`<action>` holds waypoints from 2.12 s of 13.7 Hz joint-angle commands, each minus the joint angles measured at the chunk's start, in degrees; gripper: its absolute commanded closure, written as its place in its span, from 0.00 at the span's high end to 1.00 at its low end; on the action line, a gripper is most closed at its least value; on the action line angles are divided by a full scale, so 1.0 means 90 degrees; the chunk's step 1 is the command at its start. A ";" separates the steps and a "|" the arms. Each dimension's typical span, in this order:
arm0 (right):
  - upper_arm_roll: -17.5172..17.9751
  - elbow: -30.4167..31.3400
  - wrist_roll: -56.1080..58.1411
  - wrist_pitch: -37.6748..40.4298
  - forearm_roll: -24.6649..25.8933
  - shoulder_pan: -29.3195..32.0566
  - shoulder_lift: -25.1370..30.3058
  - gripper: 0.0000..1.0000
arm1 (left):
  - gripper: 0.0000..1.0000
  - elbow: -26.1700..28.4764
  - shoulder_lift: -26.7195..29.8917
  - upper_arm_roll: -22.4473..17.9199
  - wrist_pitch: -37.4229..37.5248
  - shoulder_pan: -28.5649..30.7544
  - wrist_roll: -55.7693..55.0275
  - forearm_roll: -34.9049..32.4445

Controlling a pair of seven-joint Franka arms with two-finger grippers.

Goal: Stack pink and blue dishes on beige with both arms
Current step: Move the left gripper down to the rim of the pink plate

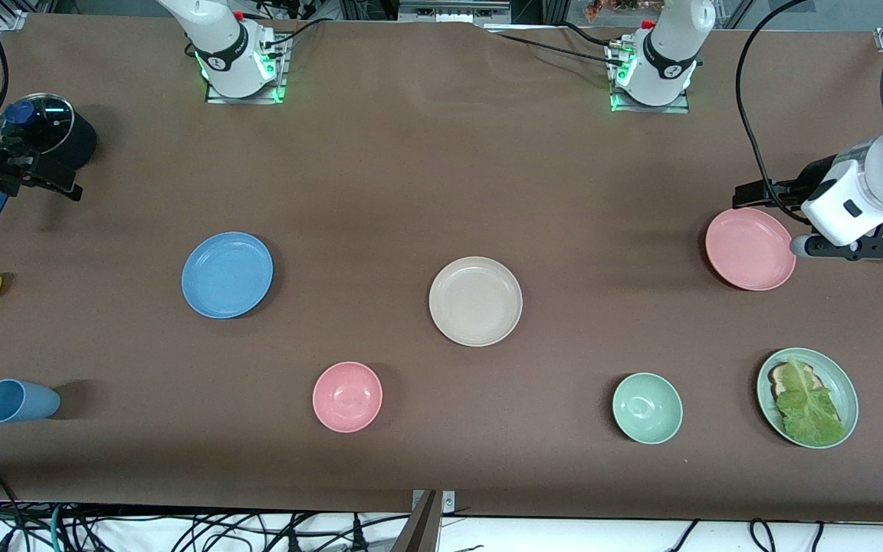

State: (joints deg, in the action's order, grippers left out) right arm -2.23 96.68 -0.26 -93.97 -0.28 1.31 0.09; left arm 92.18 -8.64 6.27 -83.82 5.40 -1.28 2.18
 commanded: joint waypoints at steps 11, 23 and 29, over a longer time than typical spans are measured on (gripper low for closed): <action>0.0004 0.0088 -0.0050 0.0031 0.0011 -0.0019 0.0127 1.00 | 1.00 0.2091 0.0227 -0.1507 -0.2181 0.0686 0.3421 0.0460; 0.0004 0.0088 -0.0069 0.0031 0.0011 -0.0019 0.0127 1.00 | 1.00 0.3303 -0.0270 -0.1507 -0.3664 0.2144 0.5268 0.1232; 0.0004 0.0088 -0.0069 0.0031 0.0001 -0.0019 0.0137 1.00 | 1.00 0.3273 -0.0788 -0.1439 -0.4495 0.2085 0.6069 0.1524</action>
State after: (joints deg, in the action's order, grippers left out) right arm -2.23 96.70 -0.26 -93.93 -0.28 1.31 0.09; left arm 121.86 -14.61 -6.75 -123.08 24.41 50.06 13.19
